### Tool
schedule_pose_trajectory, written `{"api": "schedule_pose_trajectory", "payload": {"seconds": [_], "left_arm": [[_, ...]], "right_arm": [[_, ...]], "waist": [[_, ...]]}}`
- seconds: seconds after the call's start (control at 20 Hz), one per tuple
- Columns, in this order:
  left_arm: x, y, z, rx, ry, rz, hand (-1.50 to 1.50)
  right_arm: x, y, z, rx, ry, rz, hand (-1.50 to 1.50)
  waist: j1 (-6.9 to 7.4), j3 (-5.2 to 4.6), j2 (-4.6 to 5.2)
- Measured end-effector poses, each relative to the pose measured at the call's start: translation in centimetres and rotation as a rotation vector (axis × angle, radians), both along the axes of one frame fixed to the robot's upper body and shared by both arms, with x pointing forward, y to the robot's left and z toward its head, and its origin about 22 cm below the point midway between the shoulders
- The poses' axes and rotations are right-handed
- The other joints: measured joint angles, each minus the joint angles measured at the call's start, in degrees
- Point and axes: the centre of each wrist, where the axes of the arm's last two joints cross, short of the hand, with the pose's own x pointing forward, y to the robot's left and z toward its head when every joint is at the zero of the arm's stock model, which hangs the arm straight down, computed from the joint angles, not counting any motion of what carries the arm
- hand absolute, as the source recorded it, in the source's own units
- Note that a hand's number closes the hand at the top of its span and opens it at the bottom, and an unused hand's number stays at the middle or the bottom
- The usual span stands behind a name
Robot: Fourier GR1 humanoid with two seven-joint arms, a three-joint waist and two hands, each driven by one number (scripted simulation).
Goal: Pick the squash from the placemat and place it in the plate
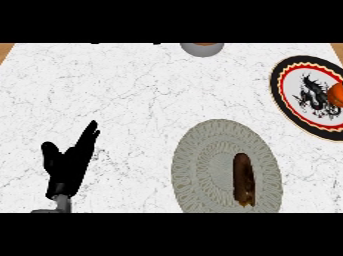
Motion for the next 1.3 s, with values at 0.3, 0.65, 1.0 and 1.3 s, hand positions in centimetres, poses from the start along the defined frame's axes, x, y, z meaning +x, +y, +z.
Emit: {"api": "schedule_pose_trajectory", "payload": {"seconds": [0.3, 0.65, 1.0, 1.3], "left_arm": [[-0.1, 0.2, -0.4, -0.001, 0.010, 0.016, 0.00], [-0.5, 0.3, -0.1, 0.010, 0.015, 0.031, 0.00], [-0.5, 0.2, -0.1, 0.000, 0.021, 0.021, 0.00], [0.2, 0.3, 0.3, -0.005, 0.028, 0.019, 0.00]], "right_arm": [[-3.0, 0.8, -2.6, 0.057, -0.108, 0.140, -1.50], [-7.9, 3.6, -5.3, 0.088, -0.104, 0.281, -1.50], [-12.1, 7.1, -6.4, 0.093, -0.020, 0.311, -1.50], [-14.1, 10.6, -6.2, 0.102, 0.018, 0.313, -1.50]], "waist": [[-1.20, -0.14, -0.58], [-1.69, -0.31, -0.80], [-1.39, -0.32, -0.68], [-1.21, -0.37, -0.55]]}}
